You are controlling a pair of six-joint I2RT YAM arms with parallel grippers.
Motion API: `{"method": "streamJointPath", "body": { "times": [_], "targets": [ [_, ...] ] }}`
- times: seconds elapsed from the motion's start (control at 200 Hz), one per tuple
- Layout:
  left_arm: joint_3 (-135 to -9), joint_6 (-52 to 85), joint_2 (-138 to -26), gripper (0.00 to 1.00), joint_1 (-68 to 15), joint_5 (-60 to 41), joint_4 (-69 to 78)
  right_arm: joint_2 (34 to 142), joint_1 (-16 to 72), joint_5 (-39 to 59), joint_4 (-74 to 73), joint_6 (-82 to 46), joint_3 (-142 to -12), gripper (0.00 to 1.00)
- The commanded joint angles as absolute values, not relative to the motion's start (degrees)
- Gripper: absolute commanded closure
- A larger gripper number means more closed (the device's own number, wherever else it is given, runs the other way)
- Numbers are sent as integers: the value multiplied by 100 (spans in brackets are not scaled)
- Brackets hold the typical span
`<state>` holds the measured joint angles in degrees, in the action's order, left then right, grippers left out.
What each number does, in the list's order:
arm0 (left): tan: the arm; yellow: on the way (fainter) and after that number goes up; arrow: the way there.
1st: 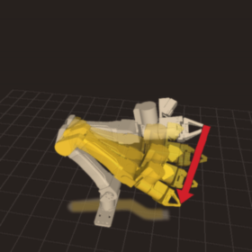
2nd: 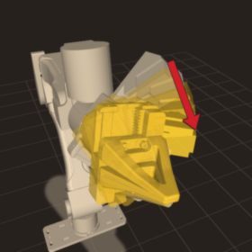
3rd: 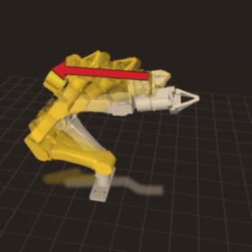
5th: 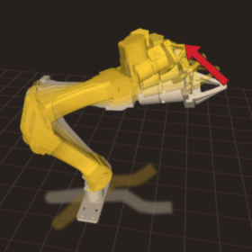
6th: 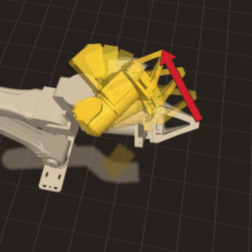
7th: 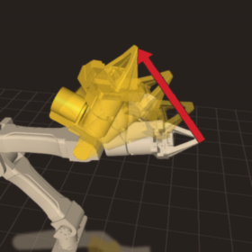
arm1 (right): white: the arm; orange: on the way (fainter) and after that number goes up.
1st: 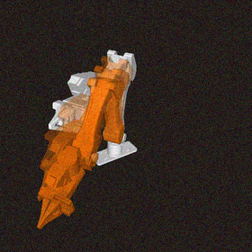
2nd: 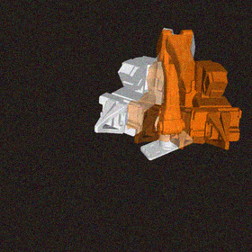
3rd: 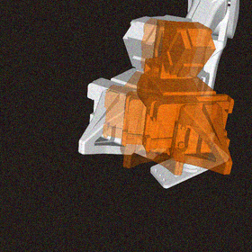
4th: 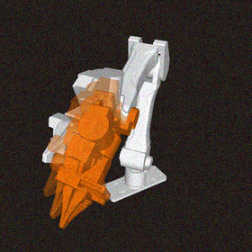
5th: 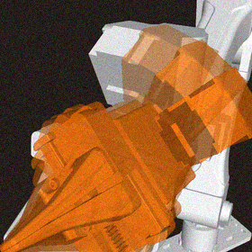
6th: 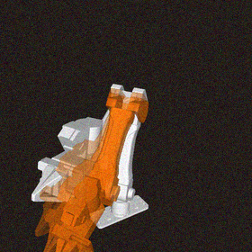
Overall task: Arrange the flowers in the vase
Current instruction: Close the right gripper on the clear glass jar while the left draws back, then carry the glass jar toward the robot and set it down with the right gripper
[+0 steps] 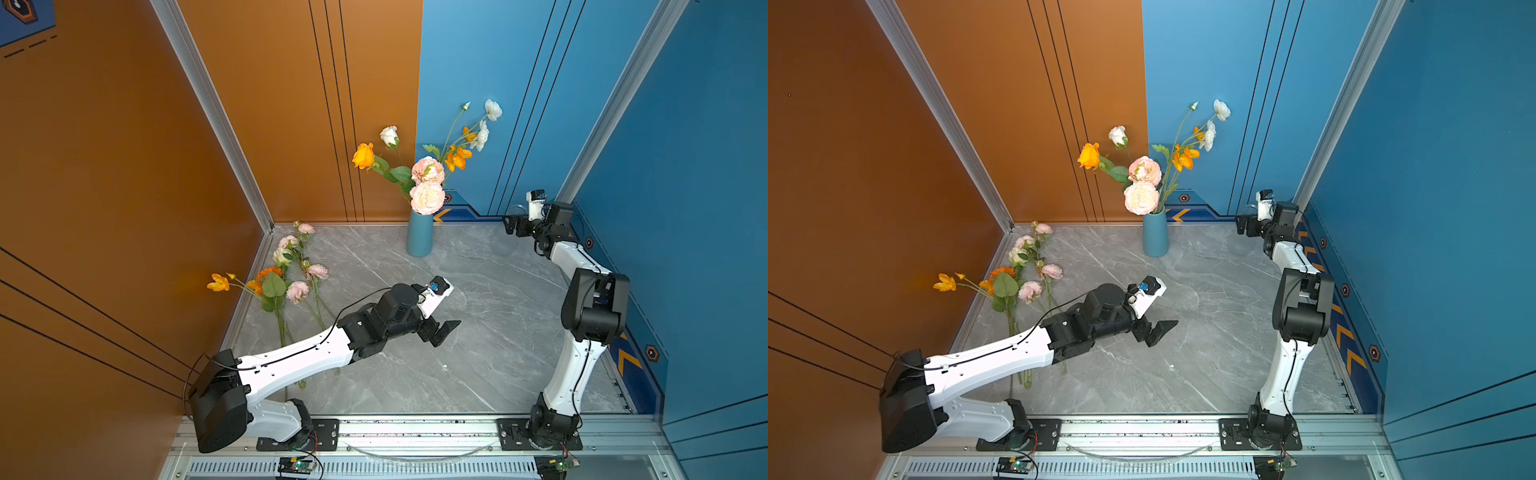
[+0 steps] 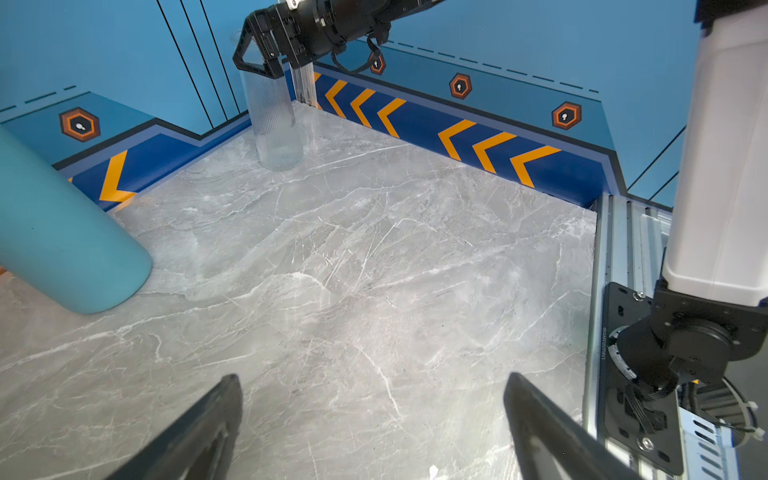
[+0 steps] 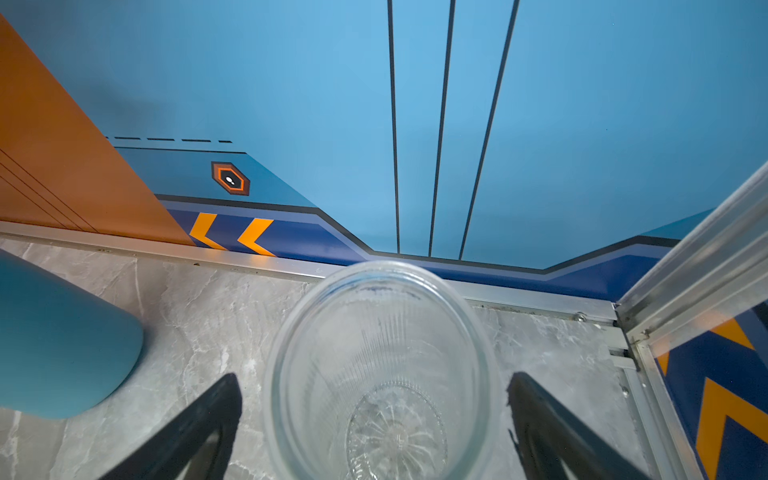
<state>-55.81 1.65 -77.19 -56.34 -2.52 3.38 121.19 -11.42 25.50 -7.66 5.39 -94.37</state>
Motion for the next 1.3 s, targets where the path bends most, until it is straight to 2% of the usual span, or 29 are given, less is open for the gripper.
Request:
{"method": "streamJointPath", "body": {
  "times": [0.0, 0.145, 0.47, 0.551, 0.706, 0.866, 0.961, 1.106, 1.296],
  "targets": [
    [-5472, 95, -7770, 2, -5702, -261, 432, 12260, -1099, 2631, -723, 712, -9633, 0],
    [-5467, 44, -7791, 2, -5712, -302, 495, 12451, -1037, 2696, -641, 668, -9830, 7],
    [-5358, 15, -7745, 2, -5720, -202, 517, 12337, -933, 2837, -1119, 693, -9472, 37],
    [-5334, 16, -7735, 2, -5716, -211, 514, 12169, -916, 2861, -1373, 653, -9227, 38],
    [-5230, 39, -7700, 2, -5719, -211, 715, 11455, -836, 2970, -1755, 412, -8687, 43],
    [-4658, 500, -7507, 2, -5481, -297, 1787, 10422, -539, 3259, -1370, 273, -8132, 50],
    [-4393, 776, -7363, 2, -5220, -471, 2101, 9654, -164, 3266, -1268, 320, -7454, 51],
    [-4357, 1054, -6804, 2, -4798, -315, 1321, 8538, 530, 3147, -1279, 315, -6441, 50],
    [-4947, 2390, -5940, 1, -3653, -777, -1348, 7501, 1693, 2730, -1187, 273, -5582, 47]
  ]
}}
